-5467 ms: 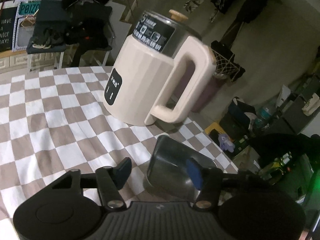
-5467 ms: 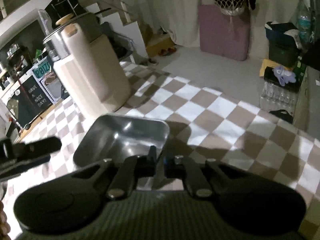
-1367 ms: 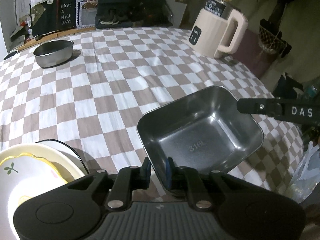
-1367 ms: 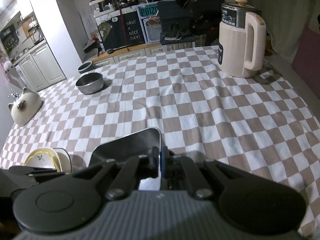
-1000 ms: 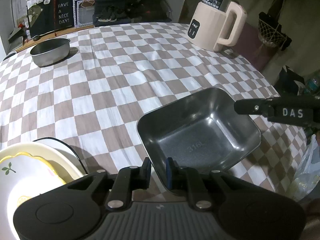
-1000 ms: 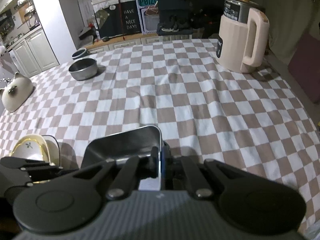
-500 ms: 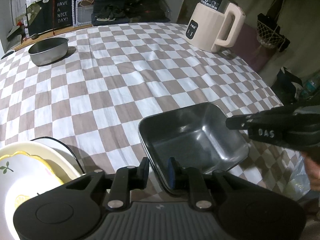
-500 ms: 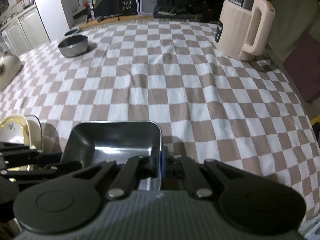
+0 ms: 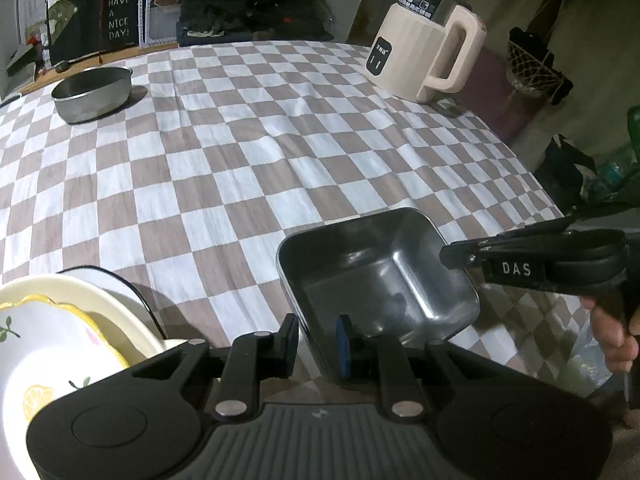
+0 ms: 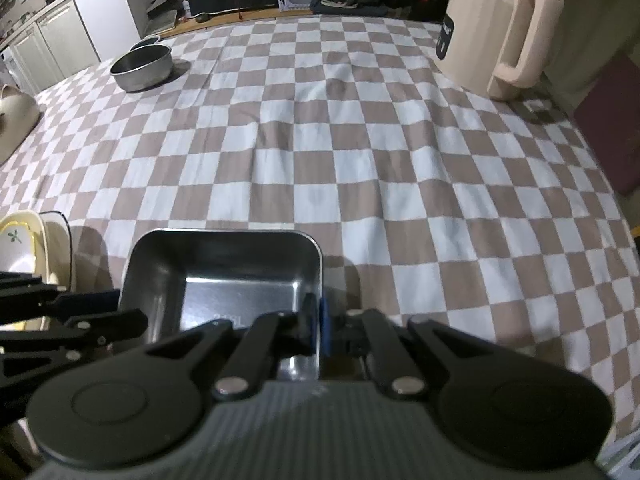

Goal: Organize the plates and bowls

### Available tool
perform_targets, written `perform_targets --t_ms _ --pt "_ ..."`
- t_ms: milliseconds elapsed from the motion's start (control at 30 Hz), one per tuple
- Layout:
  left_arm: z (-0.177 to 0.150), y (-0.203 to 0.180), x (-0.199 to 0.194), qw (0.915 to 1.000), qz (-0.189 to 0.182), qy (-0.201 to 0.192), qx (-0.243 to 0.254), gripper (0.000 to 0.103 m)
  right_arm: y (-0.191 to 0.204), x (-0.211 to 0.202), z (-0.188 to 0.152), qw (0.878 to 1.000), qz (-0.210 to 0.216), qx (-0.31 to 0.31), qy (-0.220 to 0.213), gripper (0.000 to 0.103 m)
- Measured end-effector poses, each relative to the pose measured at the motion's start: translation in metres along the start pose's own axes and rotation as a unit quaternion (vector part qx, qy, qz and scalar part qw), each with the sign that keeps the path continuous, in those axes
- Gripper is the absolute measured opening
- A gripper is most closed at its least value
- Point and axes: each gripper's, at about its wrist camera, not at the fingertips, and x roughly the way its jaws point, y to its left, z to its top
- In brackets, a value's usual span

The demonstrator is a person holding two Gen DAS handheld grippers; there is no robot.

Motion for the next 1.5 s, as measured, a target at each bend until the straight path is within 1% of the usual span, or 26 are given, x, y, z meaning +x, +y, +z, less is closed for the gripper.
perform_targets --t_ms 100,167,400,533,567,600,667,700,767,800,867,900,967,1000,1067,1100,1133,1167,1300,1400,1433,1500 --pt "-0.001 0.001 -0.001 1.0 0.001 0.001 0.0 0.021 -0.002 0.003 -0.001 1.0 0.007 0.002 0.011 0.004" --pt "-0.002 0.002 -0.002 1.0 0.001 0.0 -0.003 0.023 -0.003 0.004 -0.002 1.0 0.01 0.002 0.018 0.005" --pt "-0.004 0.005 -0.006 1.0 -0.001 0.0 -0.007 0.023 -0.004 0.001 -0.005 1.0 0.015 -0.001 0.022 0.007" --pt "-0.004 0.002 -0.007 1.0 -0.001 0.0 -0.005 0.026 -0.006 -0.007 -0.01 1.0 0.012 -0.005 0.021 0.016" --pt "-0.004 0.002 -0.008 1.0 -0.002 0.0 -0.005 0.028 -0.007 -0.01 -0.011 1.0 0.011 -0.004 0.021 0.022" --pt "-0.005 0.0 -0.009 1.0 -0.003 -0.001 -0.004 0.029 -0.008 -0.013 -0.013 1.0 0.007 -0.003 0.019 0.026" --pt "-0.005 -0.001 -0.012 1.0 -0.003 -0.004 -0.003 0.034 -0.01 -0.018 -0.015 1.0 0.0 -0.003 0.014 0.048" --pt "-0.005 -0.002 -0.014 1.0 -0.003 -0.006 -0.001 0.036 -0.01 -0.02 -0.016 1.0 -0.003 -0.003 0.012 0.051" --pt "-0.005 -0.004 -0.019 0.9999 -0.004 -0.012 0.003 0.046 -0.011 -0.025 -0.017 1.0 -0.007 -0.003 0.007 0.059" --pt "-0.005 -0.005 -0.022 0.9998 -0.006 -0.017 0.006 0.048 -0.012 -0.027 -0.019 1.0 -0.009 -0.003 0.005 0.061" --pt "-0.006 -0.006 -0.028 0.9995 -0.009 -0.027 0.011 0.061 -0.014 -0.032 -0.02 1.0 -0.016 -0.002 0.0 0.074" --pt "-0.007 -0.006 -0.031 0.9994 -0.009 -0.032 0.014 0.065 -0.015 -0.034 -0.022 1.0 -0.021 0.0 -0.002 0.077" --pt "-0.008 -0.006 -0.037 0.9989 -0.006 -0.042 0.018 0.082 -0.015 -0.037 -0.022 0.999 -0.031 0.005 -0.006 0.085" --pt "-0.009 -0.005 -0.041 0.9987 -0.004 -0.047 0.02 0.085 -0.016 -0.039 -0.023 0.999 -0.037 0.008 -0.01 0.088" --pt "-0.01 -0.002 -0.047 0.9983 0.0 -0.054 0.02 0.096 -0.017 -0.043 -0.024 0.999 -0.044 0.014 -0.017 0.099" --pt "-0.01 0.0 -0.05 0.9982 0.002 -0.057 0.018 0.098 -0.017 -0.045 -0.024 0.999 -0.046 0.017 -0.022 0.102" --pt "-0.011 0.003 -0.054 0.998 0.003 -0.061 0.016 0.102 -0.016 -0.047 -0.024 0.998 -0.049 0.02 -0.027 0.102" --pt "-0.011 0.005 -0.058 0.9977 0.003 -0.067 0.014 0.103 -0.015 -0.049 -0.024 0.998 -0.052 0.023 -0.033 0.102" --pt "-0.01 0.02 -0.075 0.9954 0.009 -0.095 0.005 0.103 -0.01 -0.057 -0.02 0.995 -0.061 0.045 -0.072 0.103" --pt "-0.009 0.037 -0.088 0.9934 0.019 -0.113 -0.008 0.103 -0.002 -0.064 -0.015 0.99 -0.051 0.064 -0.119 0.103" --pt "-0.008 0.044 -0.092 0.9924 0.023 -0.12 -0.013 0.103 0.002 -0.065 -0.013 0.988 -0.048 0.068 -0.128 0.103" --pt "-0.005 0.059 -0.099 0.9899 0.038 -0.134 -0.025 0.103 0.01 -0.066 -0.011 0.981 -0.044 0.072 -0.174 0.103"
